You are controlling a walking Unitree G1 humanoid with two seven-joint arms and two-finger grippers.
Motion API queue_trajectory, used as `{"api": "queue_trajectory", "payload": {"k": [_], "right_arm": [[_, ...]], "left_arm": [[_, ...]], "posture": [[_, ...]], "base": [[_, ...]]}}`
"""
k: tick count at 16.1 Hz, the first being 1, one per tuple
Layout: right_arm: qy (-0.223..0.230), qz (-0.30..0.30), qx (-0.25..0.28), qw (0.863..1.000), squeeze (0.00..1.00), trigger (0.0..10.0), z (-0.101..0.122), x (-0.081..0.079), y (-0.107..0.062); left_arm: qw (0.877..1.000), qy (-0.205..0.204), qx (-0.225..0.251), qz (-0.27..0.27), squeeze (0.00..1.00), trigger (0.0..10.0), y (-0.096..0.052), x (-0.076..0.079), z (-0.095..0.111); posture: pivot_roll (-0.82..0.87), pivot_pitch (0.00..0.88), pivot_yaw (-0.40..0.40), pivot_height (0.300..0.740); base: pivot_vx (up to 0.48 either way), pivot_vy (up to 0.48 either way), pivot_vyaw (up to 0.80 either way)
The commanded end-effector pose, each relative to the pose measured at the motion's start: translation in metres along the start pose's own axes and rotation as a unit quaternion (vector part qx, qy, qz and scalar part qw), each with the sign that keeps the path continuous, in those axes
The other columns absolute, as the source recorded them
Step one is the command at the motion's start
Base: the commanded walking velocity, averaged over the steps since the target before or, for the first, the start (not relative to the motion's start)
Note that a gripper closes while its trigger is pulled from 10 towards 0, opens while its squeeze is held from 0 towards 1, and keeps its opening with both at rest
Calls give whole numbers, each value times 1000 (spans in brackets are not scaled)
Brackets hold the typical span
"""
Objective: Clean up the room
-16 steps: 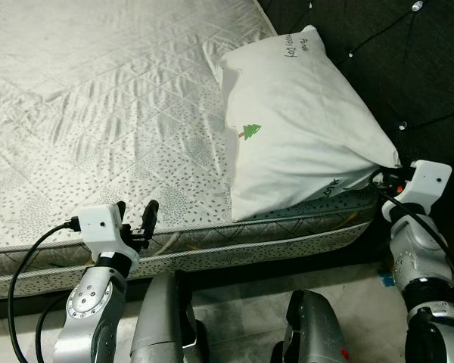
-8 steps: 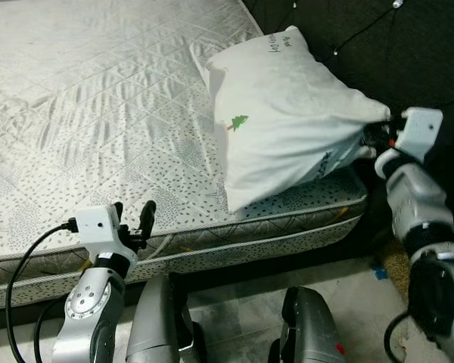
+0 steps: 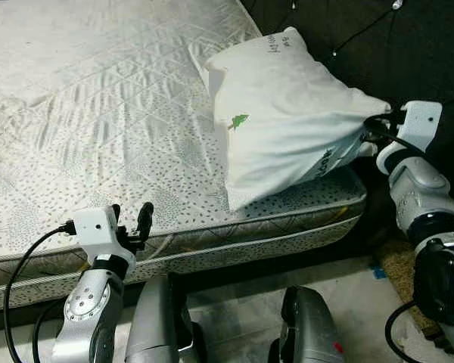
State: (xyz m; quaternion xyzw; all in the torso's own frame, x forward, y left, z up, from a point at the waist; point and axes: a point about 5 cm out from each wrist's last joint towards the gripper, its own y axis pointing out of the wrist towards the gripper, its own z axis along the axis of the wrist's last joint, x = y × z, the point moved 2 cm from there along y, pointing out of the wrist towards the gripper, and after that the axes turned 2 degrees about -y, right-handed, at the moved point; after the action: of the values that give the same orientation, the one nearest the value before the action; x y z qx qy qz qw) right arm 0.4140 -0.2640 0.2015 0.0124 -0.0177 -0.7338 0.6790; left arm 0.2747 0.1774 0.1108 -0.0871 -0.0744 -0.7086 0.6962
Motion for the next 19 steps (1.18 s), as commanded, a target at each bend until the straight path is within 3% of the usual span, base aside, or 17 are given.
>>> {"api": "queue_trajectory", "payload": {"k": [1, 2, 7, 12, 15, 19], "right_arm": [[15, -1, 30, 999, 1000, 10000, 7, 4, -1], [13, 11, 28, 999, 1000, 10000, -4, -3, -4], [0, 4, 43, 999, 1000, 10000, -11, -9, -8], [6, 24, 89, 996, 1000, 10000, 9, -26, -3], [55, 61, 110, 991, 1000, 10000, 8, -61, -3], [57, 76, 103, 990, 1000, 10000, -6, -101, -6]], "left_arm": [[1000, 5, 2, 0, 0, 10000, -3, 1, 0], [1000, 4, 1, -2, 0, 10000, -3, 1, 0], [1000, 7, -2, -8, 0, 10000, -3, 1, -1], [1000, 5, -2, -6, 0, 10000, -2, 1, -2], [1000, 2, 0, -5, 0, 10000, -2, 2, -3], [1000, 7, 1, -4, 0, 10000, -9, 2, 1]], "posture": [[25, 133, -35, 560], [23, 134, -32, 560], [12, 133, -25, 560], [11, 113, -33, 560], [16, 105, -39, 560], [72, 137, -43, 560]], "base": [[0, 0, 0], [0, 0, 0], [0, 0, 0], [0, 0, 0], [0, 0, 0], [0, 0, 0]]}}
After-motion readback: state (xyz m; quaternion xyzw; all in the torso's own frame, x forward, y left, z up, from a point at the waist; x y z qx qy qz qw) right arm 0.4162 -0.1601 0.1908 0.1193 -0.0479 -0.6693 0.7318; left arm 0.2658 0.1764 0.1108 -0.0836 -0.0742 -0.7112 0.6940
